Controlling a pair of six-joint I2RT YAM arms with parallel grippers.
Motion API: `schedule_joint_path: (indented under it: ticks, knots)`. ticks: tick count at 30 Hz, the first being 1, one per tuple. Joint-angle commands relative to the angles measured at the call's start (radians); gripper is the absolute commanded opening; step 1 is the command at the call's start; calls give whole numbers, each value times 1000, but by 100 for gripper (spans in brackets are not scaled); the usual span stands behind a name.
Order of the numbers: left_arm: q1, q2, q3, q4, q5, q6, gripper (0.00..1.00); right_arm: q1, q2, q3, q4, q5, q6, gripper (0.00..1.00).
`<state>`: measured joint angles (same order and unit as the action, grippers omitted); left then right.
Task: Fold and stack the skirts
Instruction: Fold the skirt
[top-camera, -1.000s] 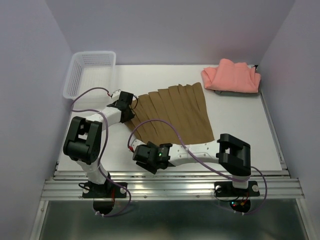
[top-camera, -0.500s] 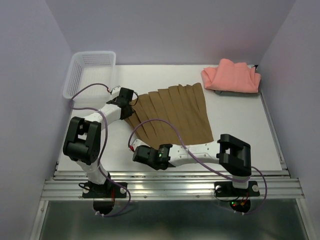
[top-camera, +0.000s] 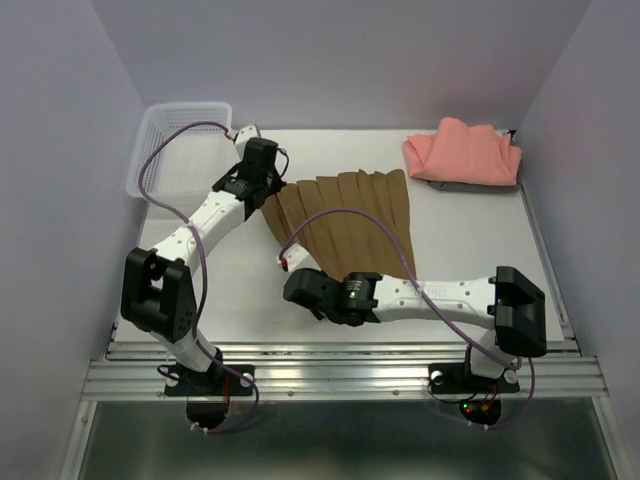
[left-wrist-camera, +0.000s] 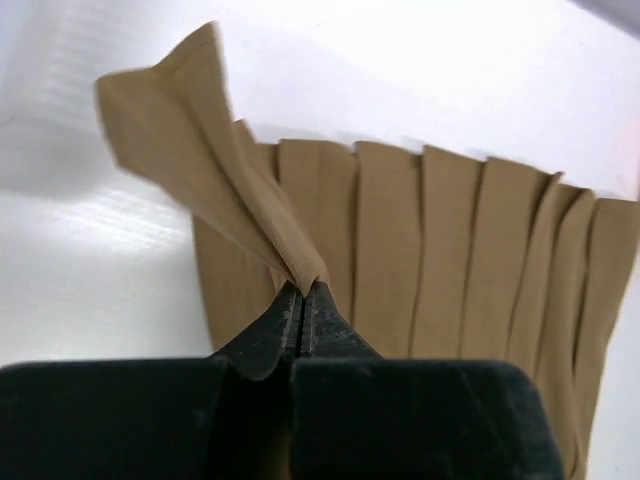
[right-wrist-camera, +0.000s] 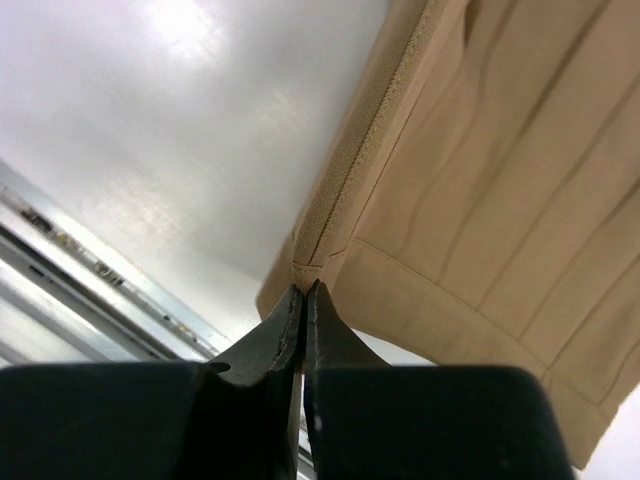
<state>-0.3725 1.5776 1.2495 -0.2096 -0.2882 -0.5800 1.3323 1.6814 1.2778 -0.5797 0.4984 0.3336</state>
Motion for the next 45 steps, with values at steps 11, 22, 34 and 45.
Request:
schedule_joint_path:
  ticks: [11, 22, 34, 45]
  knots:
    - [-147, 334, 528, 47, -32, 143, 0, -189, -236, -136, -74, -3, 153, 1]
    - [-235, 556, 879, 52, 63, 220, 0, -309, -364, -232, -114, -40, 188, 1]
    - [-313, 653, 984, 174, 205, 296, 0, -361, -460, -317, -158, -55, 268, 1]
    - [-365, 731, 1018, 256, 247, 339, 0, -381, -492, -388, -175, -63, 314, 1]
